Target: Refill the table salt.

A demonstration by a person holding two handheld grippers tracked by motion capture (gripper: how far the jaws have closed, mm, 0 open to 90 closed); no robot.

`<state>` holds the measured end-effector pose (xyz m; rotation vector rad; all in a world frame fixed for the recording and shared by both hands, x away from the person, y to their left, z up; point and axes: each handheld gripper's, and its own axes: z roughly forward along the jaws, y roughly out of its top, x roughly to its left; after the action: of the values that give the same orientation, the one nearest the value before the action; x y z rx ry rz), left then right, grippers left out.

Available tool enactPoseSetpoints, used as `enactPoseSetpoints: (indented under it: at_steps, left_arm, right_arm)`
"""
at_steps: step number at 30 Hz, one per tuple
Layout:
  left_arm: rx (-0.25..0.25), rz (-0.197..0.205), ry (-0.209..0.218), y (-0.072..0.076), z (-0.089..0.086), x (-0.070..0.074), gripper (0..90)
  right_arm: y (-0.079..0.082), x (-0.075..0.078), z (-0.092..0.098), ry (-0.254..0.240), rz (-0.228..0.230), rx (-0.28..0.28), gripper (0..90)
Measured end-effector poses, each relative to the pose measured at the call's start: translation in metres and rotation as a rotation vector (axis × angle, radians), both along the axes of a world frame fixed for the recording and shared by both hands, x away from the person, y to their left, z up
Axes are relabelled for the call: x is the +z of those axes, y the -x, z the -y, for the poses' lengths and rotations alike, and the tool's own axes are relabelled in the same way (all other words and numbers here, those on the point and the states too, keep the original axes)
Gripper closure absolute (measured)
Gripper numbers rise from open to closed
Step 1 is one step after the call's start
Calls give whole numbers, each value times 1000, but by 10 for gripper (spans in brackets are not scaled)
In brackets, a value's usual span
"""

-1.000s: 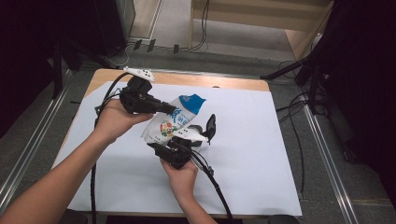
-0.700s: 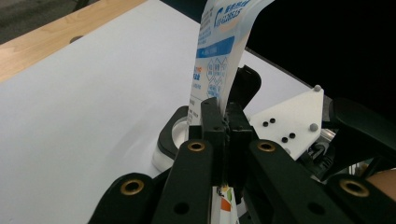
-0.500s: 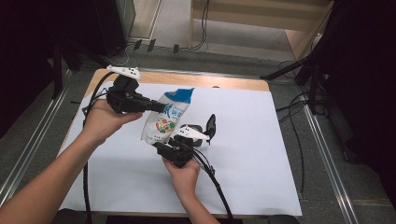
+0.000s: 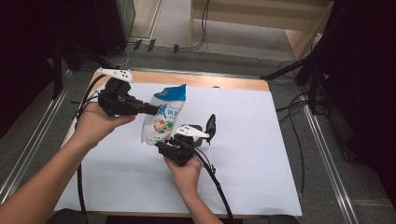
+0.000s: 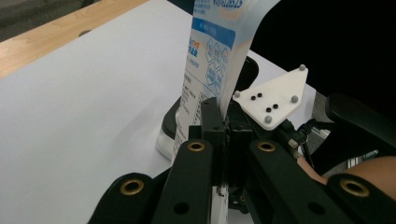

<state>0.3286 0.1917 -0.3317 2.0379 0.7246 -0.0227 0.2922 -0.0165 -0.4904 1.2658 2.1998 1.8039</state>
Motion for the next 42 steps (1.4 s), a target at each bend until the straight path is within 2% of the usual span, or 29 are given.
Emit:
enactPoseSetpoints:
  at_steps: [4, 9, 12, 13, 16, 19, 23, 24, 31, 32, 35, 39, 42]
  left_arm:
    - [-4, -12, -3, 4, -6, -1, 900]
    - [7, -8, 1, 7, -15, 0, 900]
    - [43, 10, 11, 9, -19, 0, 900]
    - [45, 12, 23, 9, -20, 0, 900]
    - [48, 17, 15, 9, -20, -2, 900]
    - [58, 24, 13, 9, -21, -1, 900]
    - [63, 31, 34, 8, -23, 1, 900]
    - [70, 37, 22, 8, -24, 2, 900]
    - [106, 49, 15, 3, -34, 4, 900]
    - [119, 59, 18, 2, -36, 3, 900]
    - [144, 52, 21, -4, -42, -2, 900]
    - [191, 44, 10, -14, -51, -14, 900]
    - [217, 39, -5, -21, -55, -23, 900]
  right_arm:
    - [0, -1, -1, 16, 4, 4, 688]
    - [-1, 0, 1, 16, 4, 4, 690]
    - [-3, -1, 1, 16, -5, 7, 690]
    - [-5, -2, 1, 7, -16, 11, 689]
    - [-4, -2, 1, 3, -14, 11, 692]
    - [-4, -3, 0, 15, -21, 20, 690]
    - [-3, -3, 1, 35, -32, 46, 674]
    - [-3, -3, 1, 39, -35, 52, 670]
    - [-1, -2, 4, 91, -39, 109, 655]
    - [-1, -2, 6, 101, -38, 116, 652]
    - [-2, 1, 11, 130, -38, 142, 647]
    - [-5, 4, 20, 129, -73, 174, 632]
    - [-2, 9, 26, 166, -51, 192, 626]
